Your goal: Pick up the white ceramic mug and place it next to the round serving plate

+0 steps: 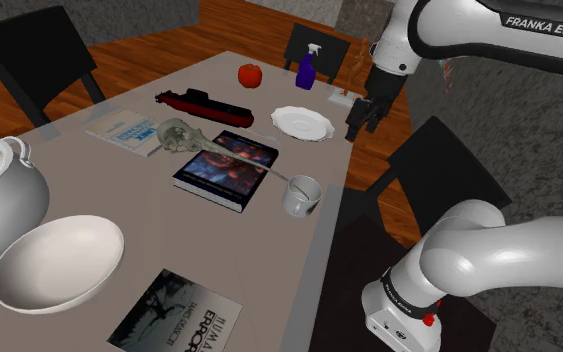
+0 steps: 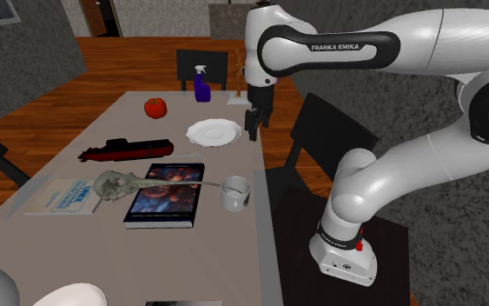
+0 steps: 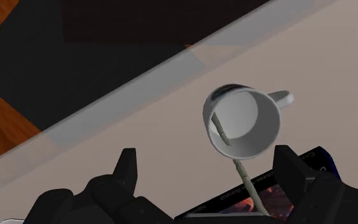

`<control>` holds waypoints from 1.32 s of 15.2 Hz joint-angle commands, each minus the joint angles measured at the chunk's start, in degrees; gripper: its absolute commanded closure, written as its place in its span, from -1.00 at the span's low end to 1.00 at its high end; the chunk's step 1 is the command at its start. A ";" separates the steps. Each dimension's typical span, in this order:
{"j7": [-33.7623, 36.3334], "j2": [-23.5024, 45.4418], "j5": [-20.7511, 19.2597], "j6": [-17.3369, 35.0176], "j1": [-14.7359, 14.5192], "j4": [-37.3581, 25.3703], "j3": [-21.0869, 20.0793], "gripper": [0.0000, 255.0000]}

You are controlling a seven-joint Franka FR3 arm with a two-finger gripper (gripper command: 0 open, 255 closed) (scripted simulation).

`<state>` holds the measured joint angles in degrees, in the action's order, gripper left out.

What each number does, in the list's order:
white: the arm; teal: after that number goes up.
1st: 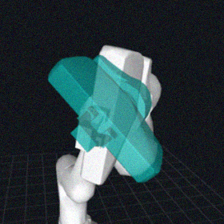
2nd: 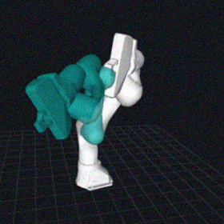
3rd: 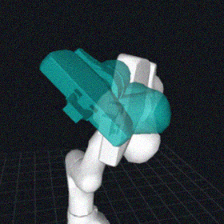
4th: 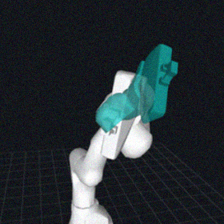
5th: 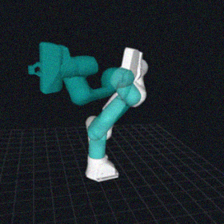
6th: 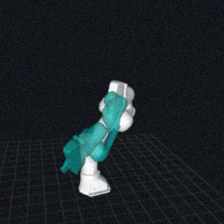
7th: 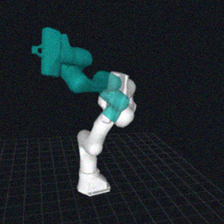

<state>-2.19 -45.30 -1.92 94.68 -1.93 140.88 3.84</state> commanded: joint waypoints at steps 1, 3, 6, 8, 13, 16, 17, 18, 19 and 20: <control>0.05 0.08 0.39 4.30 -0.36 3.83 -0.11 -1.00; -0.08 1.17 0.69 8.73 -0.70 6.94 -0.08 -1.00; -0.35 3.64 1.20 15.70 -1.29 11.06 -0.02 -1.00; -0.57 5.91 1.60 20.57 -1.75 13.41 0.03 -1.00; -1.38 13.76 2.89 33.33 -3.22 17.70 0.21 -1.00; -1.48 15.49 3.04 36.36 -3.35 18.99 0.25 -1.00; -1.52 16.12 3.10 37.38 -3.41 19.40 0.27 -1.00; -1.56 16.77 3.17 38.42 -3.46 19.78 0.29 -1.00; -1.61 17.44 3.23 39.47 -3.52 20.16 0.31 -1.00; -1.65 18.14 3.30 40.52 -3.59 20.51 0.33 -1.00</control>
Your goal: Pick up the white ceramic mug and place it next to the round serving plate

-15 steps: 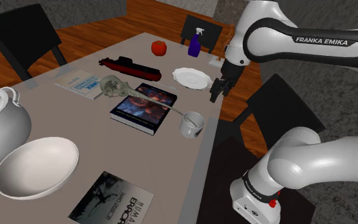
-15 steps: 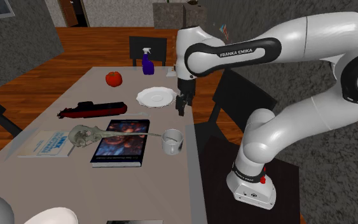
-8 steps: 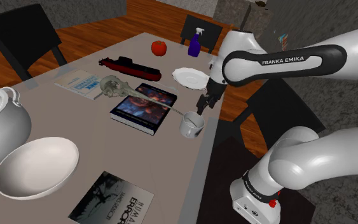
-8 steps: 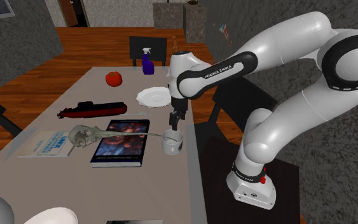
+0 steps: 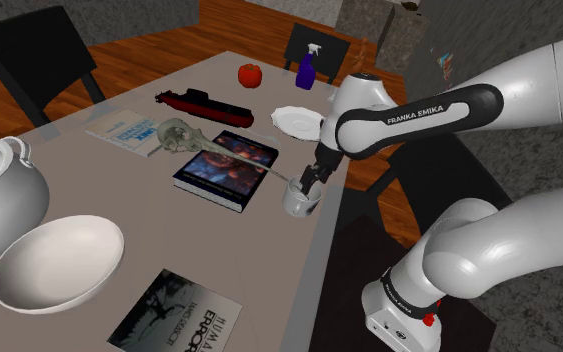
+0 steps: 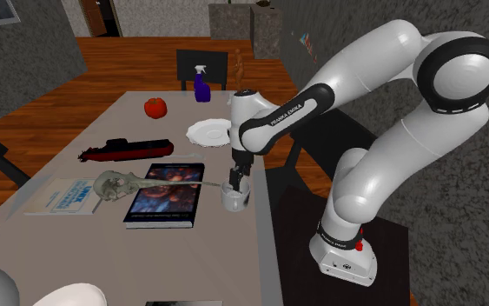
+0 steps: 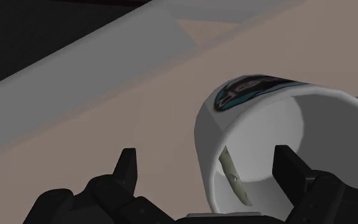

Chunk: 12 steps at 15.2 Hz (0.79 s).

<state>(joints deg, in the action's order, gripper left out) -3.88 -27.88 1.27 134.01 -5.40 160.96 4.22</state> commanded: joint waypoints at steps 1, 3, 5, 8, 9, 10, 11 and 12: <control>0.01 1.14 0.16 1.81 -0.16 0.63 -0.03 -1.00; 0.01 1.13 0.16 1.81 -0.16 0.63 -0.03 -1.00; 0.01 1.13 0.16 1.81 -0.16 0.63 -0.03 -1.00; 0.01 1.12 0.16 1.80 -0.16 0.63 -0.03 -1.00; 0.01 1.12 0.16 1.80 -0.16 0.63 -0.03 -1.00; 0.01 1.12 0.16 1.80 -0.16 0.63 -0.03 1.00; 0.01 1.12 0.16 1.80 -0.16 0.63 -0.03 1.00; 0.01 1.12 0.16 1.80 -0.16 0.63 -0.03 1.00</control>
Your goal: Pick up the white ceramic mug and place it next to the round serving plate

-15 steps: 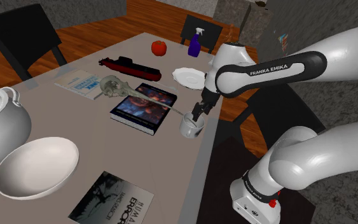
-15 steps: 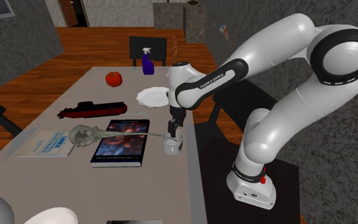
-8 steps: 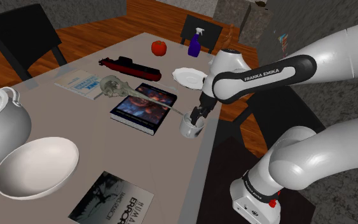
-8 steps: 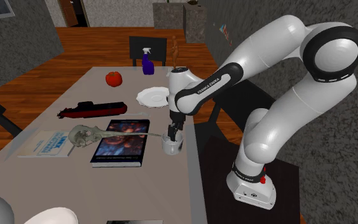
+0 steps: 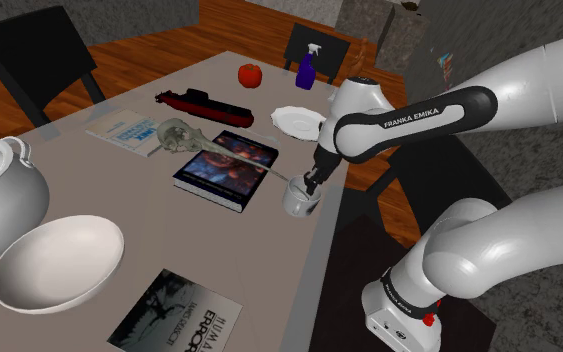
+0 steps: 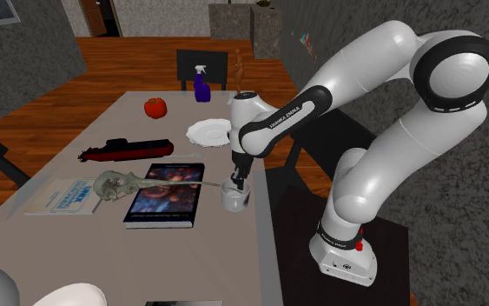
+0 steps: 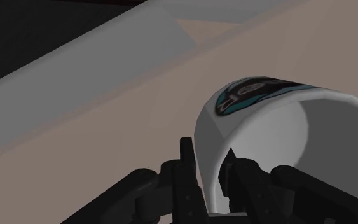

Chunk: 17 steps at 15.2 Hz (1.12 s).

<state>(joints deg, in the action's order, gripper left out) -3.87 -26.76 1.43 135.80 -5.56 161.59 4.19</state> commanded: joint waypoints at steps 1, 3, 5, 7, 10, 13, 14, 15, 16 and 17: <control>0.00 0.00 0.00 0.00 0.00 0.00 0.00 1.00; 0.00 0.00 0.00 0.00 0.00 0.00 0.00 1.00; 0.01 -0.01 0.00 0.00 -0.01 0.00 -0.01 1.00; 0.00 0.01 0.00 0.01 0.00 0.00 0.00 1.00; 0.23 -2.00 -0.16 -3.12 0.12 -1.13 -0.14 1.00; 0.44 -3.79 -0.28 -6.18 0.21 -2.39 -0.26 1.00; 0.50 -4.34 -0.32 -7.17 0.24 -2.84 -0.29 1.00; 0.56 -4.87 -0.35 -8.16 0.26 -3.31 -0.33 1.00; 0.62 -5.37 -0.38 -9.14 0.28 -3.78 -0.37 1.00; 0.67 -5.85 -0.40 -10.11 0.30 -4.27 -0.40 1.00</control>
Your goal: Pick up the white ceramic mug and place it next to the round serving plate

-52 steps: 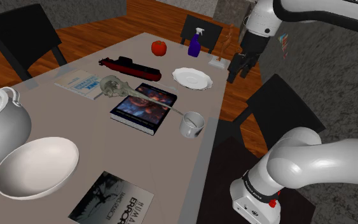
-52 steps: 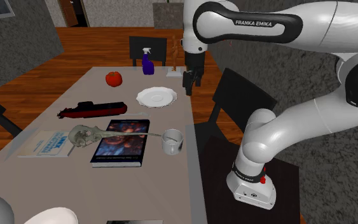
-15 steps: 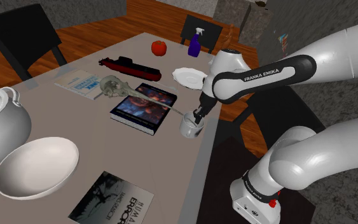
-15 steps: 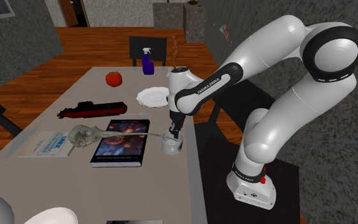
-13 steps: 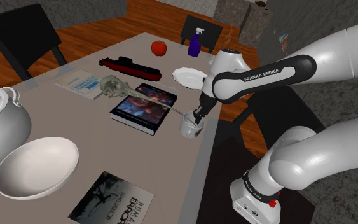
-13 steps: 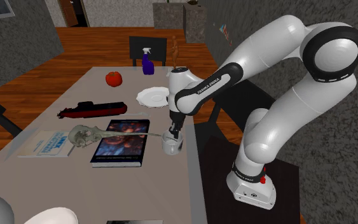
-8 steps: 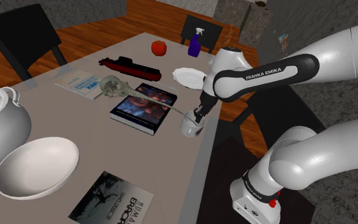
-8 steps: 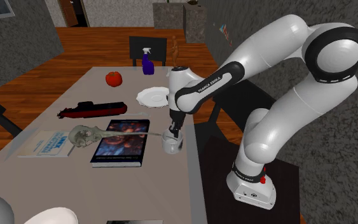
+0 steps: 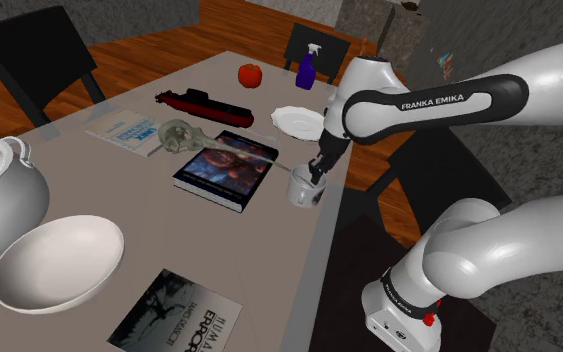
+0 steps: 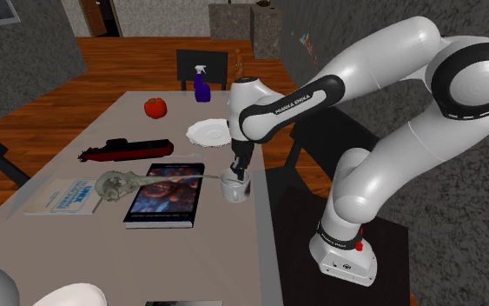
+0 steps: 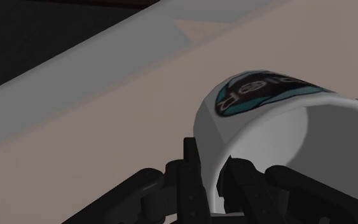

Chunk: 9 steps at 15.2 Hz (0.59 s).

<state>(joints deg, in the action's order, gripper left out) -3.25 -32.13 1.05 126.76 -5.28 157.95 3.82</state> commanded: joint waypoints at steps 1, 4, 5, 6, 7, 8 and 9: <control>0.10 -0.94 -0.04 -2.02 0.03 -1.13 -0.06 1.00; 0.26 -2.19 -0.09 -4.83 0.07 -2.71 -0.15 1.00; 0.31 -2.56 -0.11 -5.76 0.08 -3.26 -0.18 1.00; 0.35 -2.91 -0.12 -6.67 0.09 -3.82 -0.21 1.00; 0.40 -3.24 -0.13 -7.57 0.09 -4.39 -0.23 1.00; 0.44 -3.56 -0.14 -8.47 0.10 -4.98 -0.26 1.00; 0.48 -3.85 -0.15 -9.35 0.10 -5.57 -0.29 1.00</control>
<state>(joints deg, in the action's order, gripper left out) -2.84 -35.87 0.86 118.36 -5.15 153.30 3.59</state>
